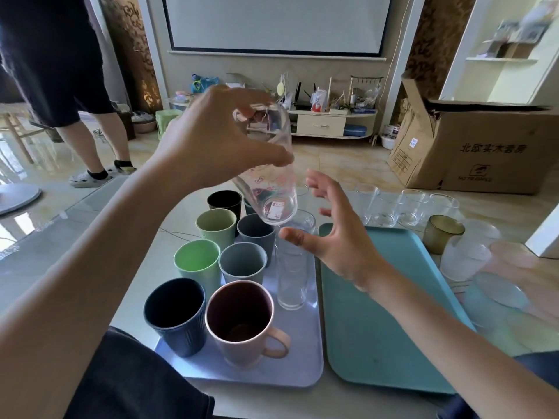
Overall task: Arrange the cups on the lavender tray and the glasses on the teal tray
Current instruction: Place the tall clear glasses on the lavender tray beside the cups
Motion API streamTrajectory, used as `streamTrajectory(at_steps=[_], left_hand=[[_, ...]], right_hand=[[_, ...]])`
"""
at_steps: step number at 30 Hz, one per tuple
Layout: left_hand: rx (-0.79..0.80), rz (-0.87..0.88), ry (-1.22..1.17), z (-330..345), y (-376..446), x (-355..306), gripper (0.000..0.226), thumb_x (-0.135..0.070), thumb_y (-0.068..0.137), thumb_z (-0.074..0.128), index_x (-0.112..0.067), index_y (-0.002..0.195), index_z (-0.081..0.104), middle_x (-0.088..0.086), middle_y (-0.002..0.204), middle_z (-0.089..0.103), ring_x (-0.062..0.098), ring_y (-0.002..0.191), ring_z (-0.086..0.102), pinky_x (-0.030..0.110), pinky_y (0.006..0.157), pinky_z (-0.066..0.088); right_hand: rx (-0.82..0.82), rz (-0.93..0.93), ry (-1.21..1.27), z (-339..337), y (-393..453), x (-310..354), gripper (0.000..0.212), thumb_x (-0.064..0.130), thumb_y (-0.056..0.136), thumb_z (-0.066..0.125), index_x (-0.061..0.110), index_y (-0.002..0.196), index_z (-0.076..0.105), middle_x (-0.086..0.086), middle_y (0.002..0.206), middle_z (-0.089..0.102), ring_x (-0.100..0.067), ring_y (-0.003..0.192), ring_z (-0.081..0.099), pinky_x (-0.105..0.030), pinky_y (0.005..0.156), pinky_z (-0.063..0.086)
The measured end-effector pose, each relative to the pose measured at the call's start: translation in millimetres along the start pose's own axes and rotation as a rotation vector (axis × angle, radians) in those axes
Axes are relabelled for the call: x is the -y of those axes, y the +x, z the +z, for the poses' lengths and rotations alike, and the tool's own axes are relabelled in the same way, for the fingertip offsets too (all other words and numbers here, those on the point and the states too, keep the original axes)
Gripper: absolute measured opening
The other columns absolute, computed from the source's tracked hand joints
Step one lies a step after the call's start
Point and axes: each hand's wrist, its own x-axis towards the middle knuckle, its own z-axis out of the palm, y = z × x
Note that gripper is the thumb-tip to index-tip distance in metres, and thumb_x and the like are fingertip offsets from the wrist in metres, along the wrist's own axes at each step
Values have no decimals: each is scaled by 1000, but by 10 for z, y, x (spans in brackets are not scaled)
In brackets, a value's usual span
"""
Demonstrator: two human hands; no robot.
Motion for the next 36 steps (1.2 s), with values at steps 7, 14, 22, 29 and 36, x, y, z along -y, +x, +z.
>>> streamTrajectory(at_steps=[7,14,22,29,36], left_hand=[[176,133,-119,160,-123,-247,79,-65,43,69,-49,120,55,-22,104,60,-7,88,55,29,79,51],[539,174,-350,376,-241,-27,106,-54,48,78,-45,141,25,-19,131,44,2,117,49,29,94,51],[870,169,212,585,-782,472,60,-59,60,76,-42,112,50,-13,121,42,5,114,39,26,100,38],[990,230,415,713,-1119,633,41,-61,66,65,-27,82,47,-14,78,44,2,69,42,25,61,40],[1147,221,574,811,-1135,768,21,-34,79,60,-20,94,56,-4,84,56,18,73,50,28,58,38]], right_hand=[[-4,-11,140,-86,-63,220,92,41,58,81,34,135,31,11,137,48,-2,115,54,-13,90,47],[-63,89,144,-316,-375,-18,86,50,51,86,30,123,43,4,114,61,-7,105,62,-18,86,50],[20,277,226,-274,-730,-209,88,57,40,86,35,114,45,13,101,66,5,95,58,-20,89,44],[88,367,277,65,-880,-400,86,46,42,91,38,114,45,9,110,58,0,101,59,-17,82,49],[61,337,192,351,-923,-606,80,21,53,91,29,119,47,3,111,55,1,103,59,-17,81,52]])
